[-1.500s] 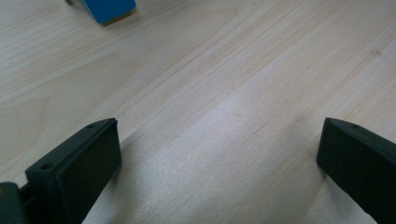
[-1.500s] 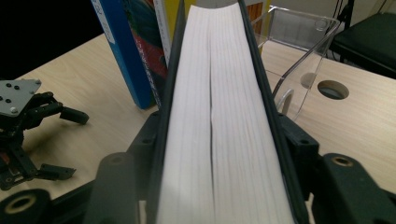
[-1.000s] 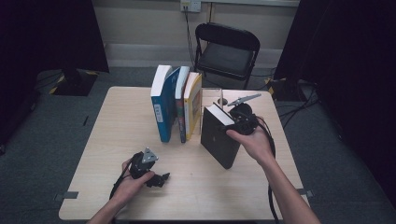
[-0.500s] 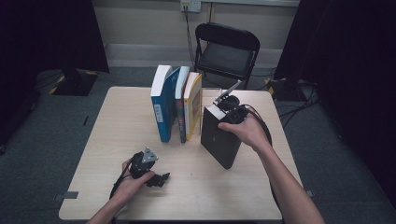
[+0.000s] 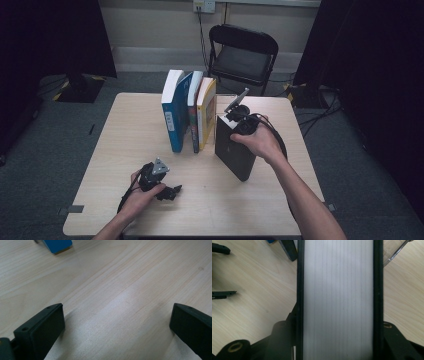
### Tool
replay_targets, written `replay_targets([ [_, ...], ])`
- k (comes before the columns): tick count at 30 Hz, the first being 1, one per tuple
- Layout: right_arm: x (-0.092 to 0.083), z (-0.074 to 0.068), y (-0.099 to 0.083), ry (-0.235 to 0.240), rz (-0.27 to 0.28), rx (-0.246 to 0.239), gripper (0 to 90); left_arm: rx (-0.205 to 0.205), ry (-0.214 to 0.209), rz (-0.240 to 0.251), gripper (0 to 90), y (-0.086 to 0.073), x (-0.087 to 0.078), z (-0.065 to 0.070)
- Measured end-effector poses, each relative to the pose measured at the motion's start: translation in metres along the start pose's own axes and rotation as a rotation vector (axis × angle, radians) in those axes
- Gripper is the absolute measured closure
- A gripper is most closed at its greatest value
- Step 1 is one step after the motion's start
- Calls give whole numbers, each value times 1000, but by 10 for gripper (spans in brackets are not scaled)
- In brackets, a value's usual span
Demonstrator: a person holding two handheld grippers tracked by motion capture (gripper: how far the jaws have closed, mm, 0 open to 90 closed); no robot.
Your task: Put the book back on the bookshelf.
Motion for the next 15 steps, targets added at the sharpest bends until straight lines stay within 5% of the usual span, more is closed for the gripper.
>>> replay_targets([
  [15,-13,8,13,-35,37,117,538,5,-3,0,0,0,0,-1],
])
Point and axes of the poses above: each handheld gripper's, and its own axes: x roughly forward along the jaws, y roughly out of its top, z roughly to its right, the point moved 3 cm from there along x, roughly forward along the jaws, and after that the axes turned 3 degrees about x, right-handed, at the moved point
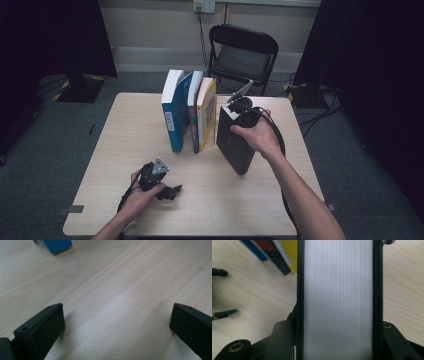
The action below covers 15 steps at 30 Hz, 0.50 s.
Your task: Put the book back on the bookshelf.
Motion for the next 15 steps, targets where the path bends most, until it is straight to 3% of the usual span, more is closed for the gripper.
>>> replay_targets([
  [15,15,9,31,-44,8,129,538,5,-8,-5,0,0,0,0],
])
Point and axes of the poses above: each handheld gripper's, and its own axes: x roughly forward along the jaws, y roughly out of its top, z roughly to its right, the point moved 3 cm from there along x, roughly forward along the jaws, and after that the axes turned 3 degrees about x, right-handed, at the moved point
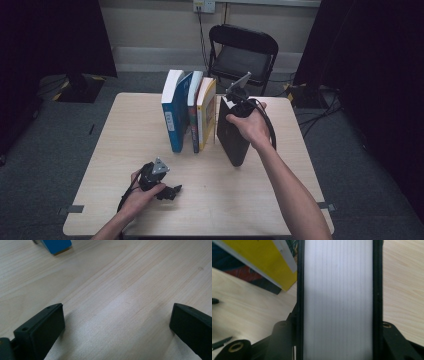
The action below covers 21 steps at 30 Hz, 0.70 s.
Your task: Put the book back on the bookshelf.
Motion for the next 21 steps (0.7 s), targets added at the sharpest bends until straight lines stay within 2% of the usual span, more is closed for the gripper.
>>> replay_targets([
  [7,10,2,18,-10,0,73,537,2,-2,0,0,0,0,0],
  [21,24,4,52,-44,-13,145,536,8,-5,-1,0,0,0,-1],
])
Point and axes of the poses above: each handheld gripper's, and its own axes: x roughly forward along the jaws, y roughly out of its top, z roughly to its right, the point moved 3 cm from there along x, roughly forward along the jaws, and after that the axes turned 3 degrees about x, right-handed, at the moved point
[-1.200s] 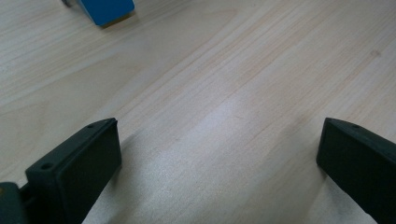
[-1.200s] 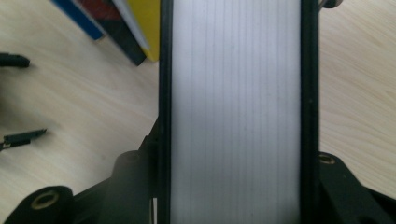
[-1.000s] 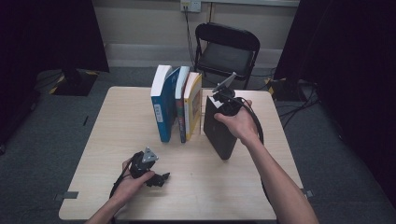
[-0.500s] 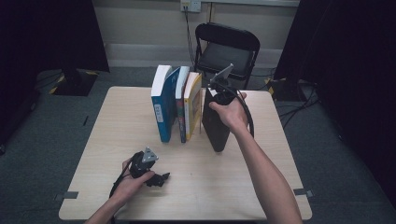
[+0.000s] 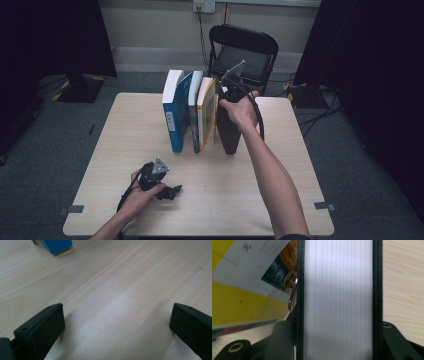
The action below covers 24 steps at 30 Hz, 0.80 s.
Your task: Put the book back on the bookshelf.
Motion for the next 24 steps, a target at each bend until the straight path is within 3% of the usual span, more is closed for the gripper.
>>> replay_targets([
  [10,6,-2,19,-21,-6,15,535,0,-2,0,0,0,0,0],
  [19,17,-4,19,-38,6,7,528,0,0,5,0,0,0,0],
  [24,2,0,15,11,95,11,468,5,-1,-1,0,0,0,0],
])
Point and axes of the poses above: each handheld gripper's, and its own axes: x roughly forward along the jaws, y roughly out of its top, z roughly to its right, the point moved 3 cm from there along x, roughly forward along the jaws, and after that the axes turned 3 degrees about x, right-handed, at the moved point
